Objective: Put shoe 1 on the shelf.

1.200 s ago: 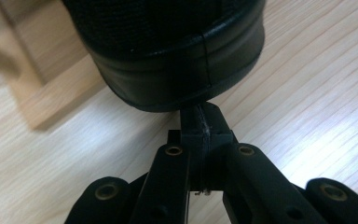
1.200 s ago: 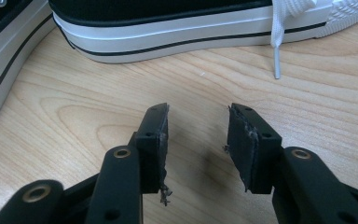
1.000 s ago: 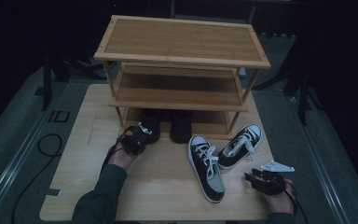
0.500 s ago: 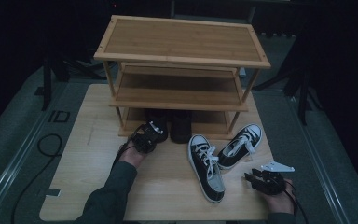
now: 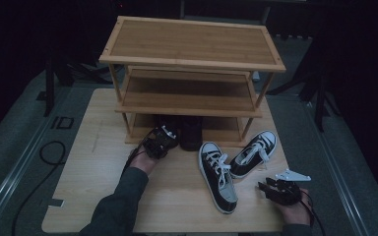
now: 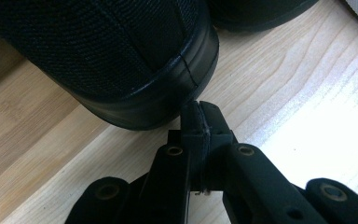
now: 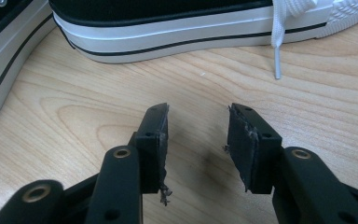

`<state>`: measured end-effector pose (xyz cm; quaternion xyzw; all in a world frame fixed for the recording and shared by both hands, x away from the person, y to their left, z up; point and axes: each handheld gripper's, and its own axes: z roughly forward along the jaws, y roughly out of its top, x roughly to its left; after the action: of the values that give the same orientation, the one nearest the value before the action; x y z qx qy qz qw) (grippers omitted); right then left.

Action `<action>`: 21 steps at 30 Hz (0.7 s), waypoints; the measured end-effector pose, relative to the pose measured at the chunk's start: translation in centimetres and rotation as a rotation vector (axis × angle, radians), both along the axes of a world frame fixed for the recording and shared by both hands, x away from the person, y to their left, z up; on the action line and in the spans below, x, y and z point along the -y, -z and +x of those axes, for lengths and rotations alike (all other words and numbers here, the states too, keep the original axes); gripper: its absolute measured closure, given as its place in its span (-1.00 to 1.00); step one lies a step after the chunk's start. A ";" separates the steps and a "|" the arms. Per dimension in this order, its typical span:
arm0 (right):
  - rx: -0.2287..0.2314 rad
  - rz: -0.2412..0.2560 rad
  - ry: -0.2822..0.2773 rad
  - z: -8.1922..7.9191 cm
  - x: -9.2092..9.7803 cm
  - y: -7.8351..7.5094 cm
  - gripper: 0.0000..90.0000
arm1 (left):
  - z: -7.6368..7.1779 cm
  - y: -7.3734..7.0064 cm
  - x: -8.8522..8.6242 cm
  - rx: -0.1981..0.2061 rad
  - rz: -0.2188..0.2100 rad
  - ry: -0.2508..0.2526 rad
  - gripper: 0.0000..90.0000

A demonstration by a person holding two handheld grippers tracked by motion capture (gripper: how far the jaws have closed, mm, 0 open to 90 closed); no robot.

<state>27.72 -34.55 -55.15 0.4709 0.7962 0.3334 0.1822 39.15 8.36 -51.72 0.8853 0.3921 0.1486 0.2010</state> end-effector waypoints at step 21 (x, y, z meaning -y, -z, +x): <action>-0.015 0.000 -0.004 0.1 -0.3 -0.1 0.29 | -1.3 -0.6 -0.3 0.012 -0.030 0.028 0.85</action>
<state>27.83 -34.29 -55.01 0.4718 0.7985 0.3303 0.1754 37.83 8.63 -51.11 0.8868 0.3805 0.1450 0.2187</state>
